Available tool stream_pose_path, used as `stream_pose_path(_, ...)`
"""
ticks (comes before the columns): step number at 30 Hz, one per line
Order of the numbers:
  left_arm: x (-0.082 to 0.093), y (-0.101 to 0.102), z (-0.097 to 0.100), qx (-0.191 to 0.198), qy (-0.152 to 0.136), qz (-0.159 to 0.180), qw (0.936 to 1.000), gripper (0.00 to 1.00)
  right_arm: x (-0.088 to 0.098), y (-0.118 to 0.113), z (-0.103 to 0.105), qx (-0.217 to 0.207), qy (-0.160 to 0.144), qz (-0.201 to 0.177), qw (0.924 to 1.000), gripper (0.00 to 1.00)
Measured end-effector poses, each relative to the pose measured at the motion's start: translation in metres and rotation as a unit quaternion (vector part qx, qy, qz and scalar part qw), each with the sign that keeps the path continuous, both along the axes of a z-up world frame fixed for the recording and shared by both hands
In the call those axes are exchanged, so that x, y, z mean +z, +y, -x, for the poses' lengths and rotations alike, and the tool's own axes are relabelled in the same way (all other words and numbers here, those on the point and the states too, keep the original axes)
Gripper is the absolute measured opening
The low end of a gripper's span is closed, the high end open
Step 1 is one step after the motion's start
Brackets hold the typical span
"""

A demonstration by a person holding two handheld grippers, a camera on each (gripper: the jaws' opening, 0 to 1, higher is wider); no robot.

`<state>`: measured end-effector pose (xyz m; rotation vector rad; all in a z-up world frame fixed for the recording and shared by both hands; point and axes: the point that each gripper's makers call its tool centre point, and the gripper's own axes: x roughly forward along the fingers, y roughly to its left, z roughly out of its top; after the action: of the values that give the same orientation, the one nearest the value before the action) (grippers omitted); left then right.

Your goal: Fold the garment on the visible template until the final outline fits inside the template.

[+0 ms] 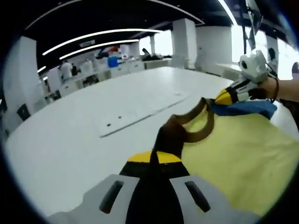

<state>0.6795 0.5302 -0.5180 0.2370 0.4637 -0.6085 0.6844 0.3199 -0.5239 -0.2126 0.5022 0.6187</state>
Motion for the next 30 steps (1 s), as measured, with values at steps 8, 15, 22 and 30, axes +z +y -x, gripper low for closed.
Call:
stream_pose_path(8,-0.011,0.002,-0.007,0.011,0.006,-0.036,0.9993,0.0,-0.008,-0.003,-0.005,-0.021,0.012,0.007,0.9997,0.0)
stream_pose_path(15,-0.009,0.006,-0.008,0.026,0.003,-0.044,0.9987,0.09,-0.013,-0.005,-0.006,-0.039,0.024,0.002,0.999,0.0)
stream_pose_path(22,-0.008,0.012,-0.006,0.031,0.011,-0.041,0.9986,0.32,-0.011,-0.009,-0.003,-0.061,0.04,-0.004,0.9973,0.19)
stream_pose_path(30,0.006,0.016,-0.002,0.024,0.003,-0.028,0.9993,0.57,0.008,-0.017,0.003,-0.06,0.032,0.027,0.9973,0.52)
